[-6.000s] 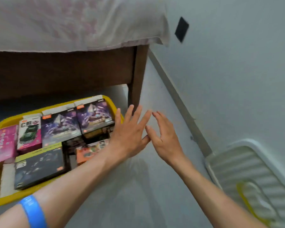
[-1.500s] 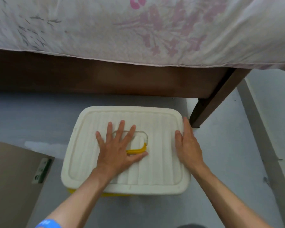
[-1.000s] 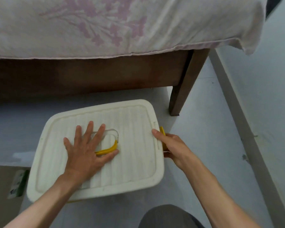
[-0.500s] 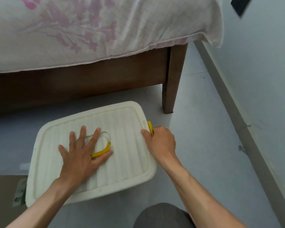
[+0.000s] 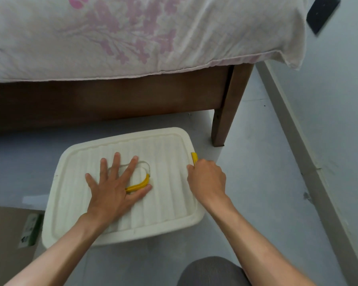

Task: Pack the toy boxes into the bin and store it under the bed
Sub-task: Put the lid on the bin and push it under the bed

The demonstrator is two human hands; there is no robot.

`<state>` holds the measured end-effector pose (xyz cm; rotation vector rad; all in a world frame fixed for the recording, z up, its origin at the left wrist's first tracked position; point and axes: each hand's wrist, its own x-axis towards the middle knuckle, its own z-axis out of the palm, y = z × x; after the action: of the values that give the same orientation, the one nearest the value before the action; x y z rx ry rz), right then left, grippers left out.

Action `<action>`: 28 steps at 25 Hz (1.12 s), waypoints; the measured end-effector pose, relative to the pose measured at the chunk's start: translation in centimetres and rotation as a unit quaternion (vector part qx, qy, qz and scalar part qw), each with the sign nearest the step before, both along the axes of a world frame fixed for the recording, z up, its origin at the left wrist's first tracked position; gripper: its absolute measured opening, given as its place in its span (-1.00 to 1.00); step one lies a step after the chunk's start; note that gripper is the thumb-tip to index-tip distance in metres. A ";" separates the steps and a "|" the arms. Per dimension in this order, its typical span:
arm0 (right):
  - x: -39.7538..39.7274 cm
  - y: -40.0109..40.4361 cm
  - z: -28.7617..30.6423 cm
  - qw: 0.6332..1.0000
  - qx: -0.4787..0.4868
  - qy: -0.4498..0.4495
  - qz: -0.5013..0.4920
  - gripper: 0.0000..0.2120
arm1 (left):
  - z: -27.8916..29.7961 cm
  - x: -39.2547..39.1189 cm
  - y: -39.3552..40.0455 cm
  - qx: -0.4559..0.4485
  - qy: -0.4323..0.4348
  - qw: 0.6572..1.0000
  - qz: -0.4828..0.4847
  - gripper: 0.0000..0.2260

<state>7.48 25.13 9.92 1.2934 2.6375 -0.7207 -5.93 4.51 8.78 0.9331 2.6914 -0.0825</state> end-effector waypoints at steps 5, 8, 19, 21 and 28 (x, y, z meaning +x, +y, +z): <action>-6.0 -6.9 1.6 0.924 -0.094 0.143 0.341 -0.46 | 0.3 -0.5 0.0 0.023 -0.096 0.995 -0.022 -0.16; -8.1 -9.3 0.4 0.905 -0.095 0.064 0.410 -0.47 | 3.3 -5.0 -5.5 0.246 -0.252 0.936 0.023 -0.43; -13.4 -17.8 0.4 0.893 0.163 -0.024 0.418 -0.44 | -1.9 -4.0 -15.1 0.381 -0.203 0.881 0.195 -0.28; -13.0 -20.0 -1.0 0.869 0.145 -0.012 0.473 -0.47 | -2.7 -3.5 -14.8 0.437 -0.224 0.832 0.258 -0.35; -15.3 -23.9 -2.8 0.908 0.174 0.019 0.380 -0.49 | -3.5 -3.0 -15.4 0.549 -0.334 0.614 0.458 -0.48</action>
<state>-7.80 1.22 7.14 0.1910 3.0275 -0.1531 -8.90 -10.92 5.31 -0.3843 1.8886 1.8384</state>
